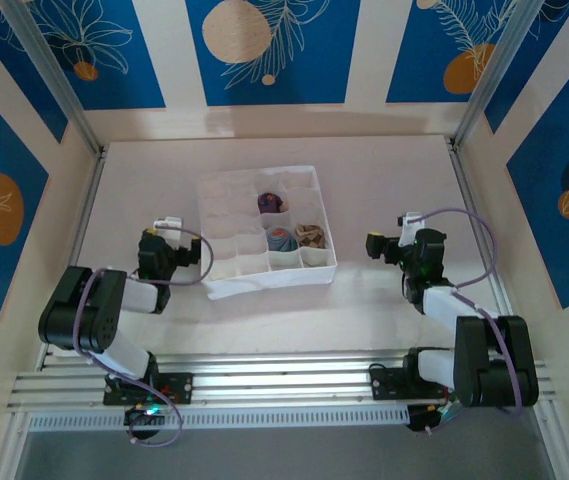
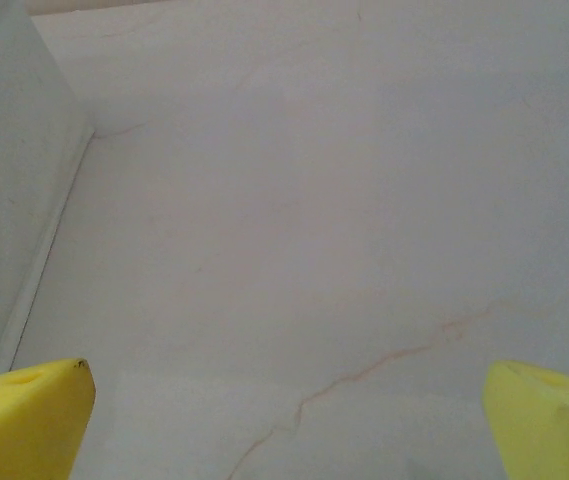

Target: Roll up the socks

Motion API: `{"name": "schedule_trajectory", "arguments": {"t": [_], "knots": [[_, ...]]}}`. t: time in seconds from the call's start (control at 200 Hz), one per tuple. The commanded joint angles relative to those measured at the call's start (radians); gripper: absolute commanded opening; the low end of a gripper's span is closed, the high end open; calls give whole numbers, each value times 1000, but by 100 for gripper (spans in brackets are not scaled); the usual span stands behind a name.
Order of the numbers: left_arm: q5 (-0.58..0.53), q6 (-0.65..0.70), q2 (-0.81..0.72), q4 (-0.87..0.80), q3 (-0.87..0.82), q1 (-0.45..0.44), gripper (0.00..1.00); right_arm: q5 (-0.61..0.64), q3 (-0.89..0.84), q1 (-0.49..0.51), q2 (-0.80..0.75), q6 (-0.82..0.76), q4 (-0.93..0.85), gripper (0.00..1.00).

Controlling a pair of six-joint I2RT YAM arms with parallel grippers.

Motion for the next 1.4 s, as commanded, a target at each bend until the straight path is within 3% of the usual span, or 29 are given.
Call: {"name": "schedule_trajectory", "arguments": {"t": [0.0,0.265,0.385,0.44,0.5,0.675,1.396], "knots": [[40,-25,-3,-25,32,27,100,-51,32,-1,52,-49,118,99],[45,-28,-3,-29,36,29,100,-106,71,-5,83,-52,80,99],[49,-29,-3,-32,38,31,100,-169,80,2,150,-10,178,99],[51,-30,-3,-33,38,32,100,-133,128,17,200,-18,130,99],[51,-29,-4,-33,38,33,100,-107,128,19,264,-6,190,99],[51,-28,-3,-29,34,33,100,-9,89,18,283,30,263,99],[47,-28,-5,-26,32,32,100,-9,85,18,285,28,272,99]]}}
